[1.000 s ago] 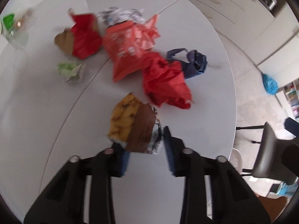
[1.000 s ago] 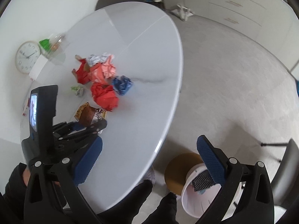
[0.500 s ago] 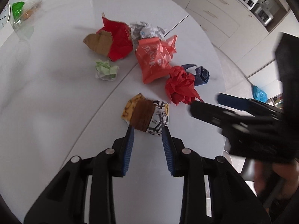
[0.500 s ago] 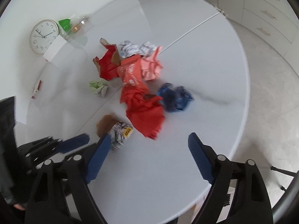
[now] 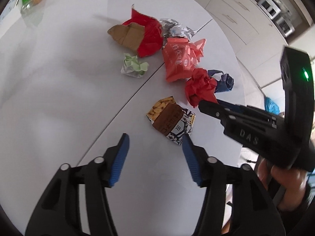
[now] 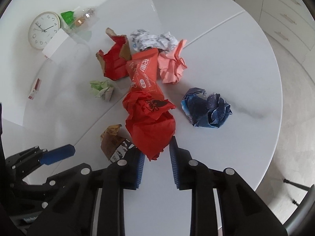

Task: Collect trash
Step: 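Grasp the brown-and-white biscuit box with the left tool while the right tool grasps the red crumpled paper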

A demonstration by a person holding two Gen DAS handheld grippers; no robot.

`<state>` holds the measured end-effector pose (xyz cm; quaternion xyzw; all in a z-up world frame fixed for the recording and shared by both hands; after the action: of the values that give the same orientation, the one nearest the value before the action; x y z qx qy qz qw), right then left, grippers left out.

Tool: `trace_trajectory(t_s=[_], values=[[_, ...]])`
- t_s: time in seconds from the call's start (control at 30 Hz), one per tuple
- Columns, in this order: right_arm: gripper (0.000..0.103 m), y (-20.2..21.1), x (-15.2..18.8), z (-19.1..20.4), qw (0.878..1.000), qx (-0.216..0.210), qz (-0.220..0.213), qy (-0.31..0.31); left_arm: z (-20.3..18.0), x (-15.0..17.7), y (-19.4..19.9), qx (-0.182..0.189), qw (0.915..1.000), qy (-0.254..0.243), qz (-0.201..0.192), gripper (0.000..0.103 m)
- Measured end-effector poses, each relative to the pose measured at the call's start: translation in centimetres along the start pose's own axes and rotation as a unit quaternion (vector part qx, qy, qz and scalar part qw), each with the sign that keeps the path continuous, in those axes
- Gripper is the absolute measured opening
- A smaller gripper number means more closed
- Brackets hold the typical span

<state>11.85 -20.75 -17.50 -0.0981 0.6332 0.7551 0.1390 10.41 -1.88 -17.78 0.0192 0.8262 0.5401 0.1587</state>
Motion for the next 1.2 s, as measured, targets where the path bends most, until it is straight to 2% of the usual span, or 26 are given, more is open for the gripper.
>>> trace_trajectory(t_s=[0.1,0.2,0.3,0.4,0.57,0.83,1.07,1.2], values=[[0.017,1.0,0.5,-0.1,1.000,-0.007,-0.010,-0.003,0.2,-0.2,-0.4,0.012,0.9988,0.044,0.018,0.061],[0.017,2.5,1.2,-0.9,1.000,-0.006,-0.024,-0.013,0.2,-0.4,-1.0,0.024,0.9940,0.101,0.033,0.061],[0.017,3.7,1.9,-2.3,0.999,-0.009,-0.031,-0.031,-0.7,-1.3,-2.3,0.033,0.9876,0.148,0.040,0.061],[0.017,4.4,2.6,-3.5,0.998,-0.006,-0.040,-0.039,-0.6,-1.7,-3.6,0.026,0.9807,0.186,0.053,0.061],[0.017,5.4,3.1,-4.6,0.997,-0.010,-0.051,-0.052,-0.3,-2.1,-4.6,0.024,0.9653,0.253,0.061,0.059],[0.017,6.5,4.7,-6.1,0.996,-0.023,-0.057,-0.069,-1.2,-3.0,-5.2,-0.017,0.9551,0.291,0.050,0.048],[0.017,7.6,6.1,-7.2,0.994,-0.032,-0.065,-0.083,-1.7,-2.8,-5.3,-0.033,0.9414,0.333,0.046,0.048],[0.017,8.4,7.2,-7.9,0.993,-0.032,-0.071,-0.090,-2.2,-2.7,-5.3,-0.061,0.9364,0.343,0.044,0.048]])
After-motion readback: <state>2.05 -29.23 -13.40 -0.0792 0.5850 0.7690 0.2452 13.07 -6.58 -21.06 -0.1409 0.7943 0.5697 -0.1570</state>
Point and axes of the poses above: each gripper's, at about its wrist camera, not at the fingertips, and y roughly against the way its jaws point, z to its left, x to its underside, the point moved 1 cm from there along -y, roughly the way its jaws point, and after that the axes turned 5 degrees about x, right-handed, at the moved point
